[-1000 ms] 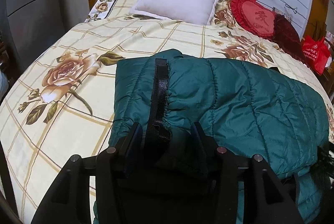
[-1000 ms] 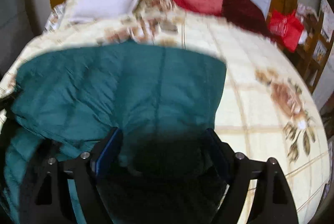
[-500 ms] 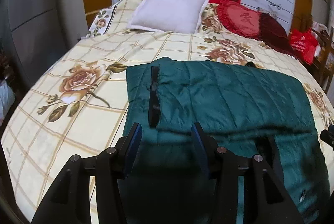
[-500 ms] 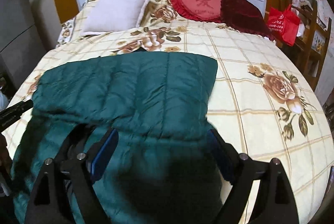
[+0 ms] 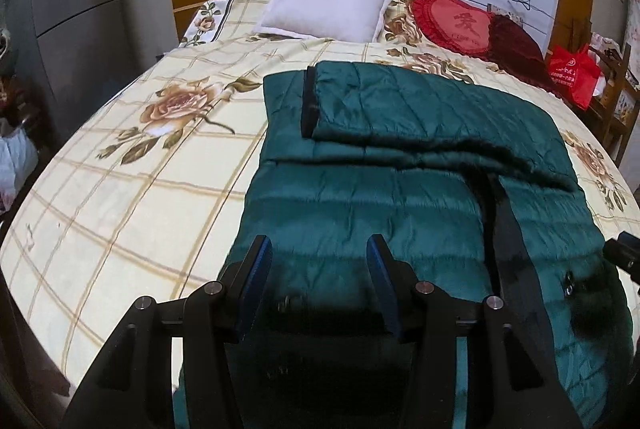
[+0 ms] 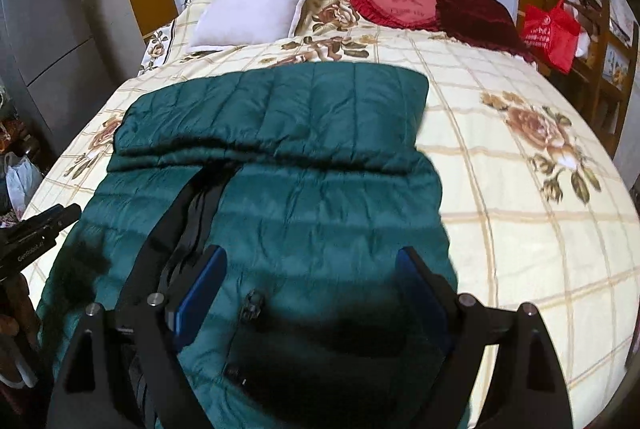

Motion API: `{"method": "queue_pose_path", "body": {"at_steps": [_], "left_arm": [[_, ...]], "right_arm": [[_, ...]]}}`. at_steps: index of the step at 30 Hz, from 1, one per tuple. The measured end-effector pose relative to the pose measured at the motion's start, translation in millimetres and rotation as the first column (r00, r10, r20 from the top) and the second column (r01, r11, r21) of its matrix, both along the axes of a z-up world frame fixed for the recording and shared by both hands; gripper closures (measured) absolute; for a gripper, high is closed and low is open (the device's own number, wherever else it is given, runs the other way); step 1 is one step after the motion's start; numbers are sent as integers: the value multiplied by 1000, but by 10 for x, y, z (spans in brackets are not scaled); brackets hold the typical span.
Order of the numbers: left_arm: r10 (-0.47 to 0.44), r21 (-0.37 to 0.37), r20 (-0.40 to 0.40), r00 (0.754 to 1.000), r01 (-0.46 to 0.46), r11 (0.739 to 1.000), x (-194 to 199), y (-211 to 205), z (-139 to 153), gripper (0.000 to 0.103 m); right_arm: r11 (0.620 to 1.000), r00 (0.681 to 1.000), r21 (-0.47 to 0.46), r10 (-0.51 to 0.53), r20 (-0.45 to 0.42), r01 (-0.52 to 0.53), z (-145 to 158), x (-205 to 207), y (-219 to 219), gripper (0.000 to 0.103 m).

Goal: Fold large clothes

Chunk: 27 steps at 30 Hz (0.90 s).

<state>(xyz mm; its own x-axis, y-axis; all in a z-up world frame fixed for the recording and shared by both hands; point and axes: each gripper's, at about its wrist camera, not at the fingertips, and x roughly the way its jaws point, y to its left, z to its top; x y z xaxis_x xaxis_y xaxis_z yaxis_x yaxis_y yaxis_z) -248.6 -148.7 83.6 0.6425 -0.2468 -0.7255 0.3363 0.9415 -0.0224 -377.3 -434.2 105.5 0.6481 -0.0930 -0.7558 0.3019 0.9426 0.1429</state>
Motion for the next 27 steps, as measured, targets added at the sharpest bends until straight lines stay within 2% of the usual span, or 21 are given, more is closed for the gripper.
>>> {"method": "queue_pose_path", "body": {"at_steps": [18, 27], "left_arm": [[-16, 37, -15, 1000, 16, 999, -382, 223, -90, 37], [-33, 37, -49, 998, 35, 999, -544, 531, -130, 37]], "right_arm": [[999, 998, 42, 28, -59, -25, -190, -439, 213, 14], [999, 996, 44, 21, -87, -18, -253, -753, 204, 14]]}}
